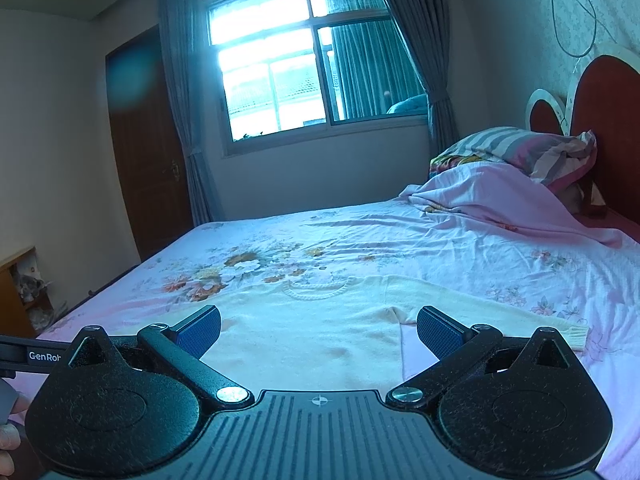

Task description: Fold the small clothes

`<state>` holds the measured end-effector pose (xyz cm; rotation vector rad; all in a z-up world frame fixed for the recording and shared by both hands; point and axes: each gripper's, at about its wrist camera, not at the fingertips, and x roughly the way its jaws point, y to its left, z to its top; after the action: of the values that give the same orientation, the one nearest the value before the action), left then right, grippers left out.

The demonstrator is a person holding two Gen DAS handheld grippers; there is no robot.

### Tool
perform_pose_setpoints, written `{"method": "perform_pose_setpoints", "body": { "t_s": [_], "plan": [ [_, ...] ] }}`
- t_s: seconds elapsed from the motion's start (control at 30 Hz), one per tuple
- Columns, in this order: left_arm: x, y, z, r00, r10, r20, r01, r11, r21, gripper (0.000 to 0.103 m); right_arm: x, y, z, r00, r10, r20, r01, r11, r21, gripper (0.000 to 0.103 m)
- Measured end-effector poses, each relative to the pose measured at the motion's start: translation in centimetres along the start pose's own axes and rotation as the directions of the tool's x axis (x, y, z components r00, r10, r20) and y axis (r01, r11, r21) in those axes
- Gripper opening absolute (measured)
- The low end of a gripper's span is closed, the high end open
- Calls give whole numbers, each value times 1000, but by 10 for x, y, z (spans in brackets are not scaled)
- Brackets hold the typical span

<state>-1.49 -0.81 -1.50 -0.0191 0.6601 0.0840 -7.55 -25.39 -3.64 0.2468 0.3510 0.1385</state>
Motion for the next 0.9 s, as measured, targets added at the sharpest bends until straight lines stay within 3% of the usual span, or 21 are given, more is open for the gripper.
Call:
{"method": "perform_pose_setpoints", "body": {
  "t_s": [0.9],
  "plan": [
    [21, 0, -1, 999, 27, -35, -27, 1000, -6, 102, 17, 0, -7, 999, -22, -32, 21, 1000, -11, 103]
  ]
}}
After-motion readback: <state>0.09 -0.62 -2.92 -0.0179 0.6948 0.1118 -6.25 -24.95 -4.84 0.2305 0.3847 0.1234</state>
